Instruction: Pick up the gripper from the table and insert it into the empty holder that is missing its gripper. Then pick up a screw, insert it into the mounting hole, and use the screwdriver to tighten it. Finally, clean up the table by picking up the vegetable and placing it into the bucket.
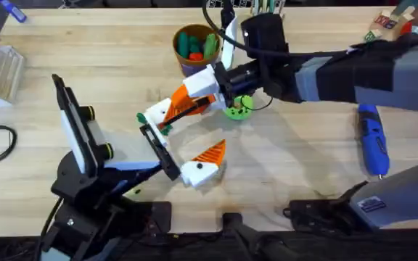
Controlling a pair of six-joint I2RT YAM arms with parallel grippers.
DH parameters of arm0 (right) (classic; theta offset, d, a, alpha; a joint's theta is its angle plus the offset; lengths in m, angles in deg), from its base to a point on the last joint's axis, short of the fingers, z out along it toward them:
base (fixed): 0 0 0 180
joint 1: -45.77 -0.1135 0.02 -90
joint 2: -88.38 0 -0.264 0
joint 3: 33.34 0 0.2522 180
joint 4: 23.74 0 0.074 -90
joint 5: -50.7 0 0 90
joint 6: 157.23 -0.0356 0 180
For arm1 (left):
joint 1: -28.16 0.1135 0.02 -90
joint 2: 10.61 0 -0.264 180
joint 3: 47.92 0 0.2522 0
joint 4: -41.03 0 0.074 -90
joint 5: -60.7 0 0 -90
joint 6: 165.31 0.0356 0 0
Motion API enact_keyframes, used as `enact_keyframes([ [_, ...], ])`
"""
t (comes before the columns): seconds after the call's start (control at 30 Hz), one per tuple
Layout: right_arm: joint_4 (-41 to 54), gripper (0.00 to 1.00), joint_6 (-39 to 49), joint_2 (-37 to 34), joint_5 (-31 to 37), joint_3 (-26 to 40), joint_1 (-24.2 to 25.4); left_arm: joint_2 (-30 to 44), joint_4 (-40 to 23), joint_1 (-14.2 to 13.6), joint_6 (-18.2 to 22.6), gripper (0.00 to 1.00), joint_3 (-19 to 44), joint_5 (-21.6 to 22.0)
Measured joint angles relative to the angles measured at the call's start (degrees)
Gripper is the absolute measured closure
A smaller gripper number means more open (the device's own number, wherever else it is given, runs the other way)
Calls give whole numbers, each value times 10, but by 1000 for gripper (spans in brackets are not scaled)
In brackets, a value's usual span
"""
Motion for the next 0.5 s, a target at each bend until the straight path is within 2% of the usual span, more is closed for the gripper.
enact_keyframes([
  [0.2, 5, 225, 2, 0, -21, 0, 12, -1, 12, -3, 14, 17, 0, -17],
  [0.4, 6, 188, 2, 0, -42, 0, 21, -1, 15, -6, 21, 17, 0, -31],
  [0.43, 7, 63, 0, 0, -45, -1, 21, -1, 16, -6, 22, 17, 0, -36],
  [0.5, 2, 13, -1, 0, -53, -1, 20, -1, 7, -11, 22, 17, 0, -55],
])
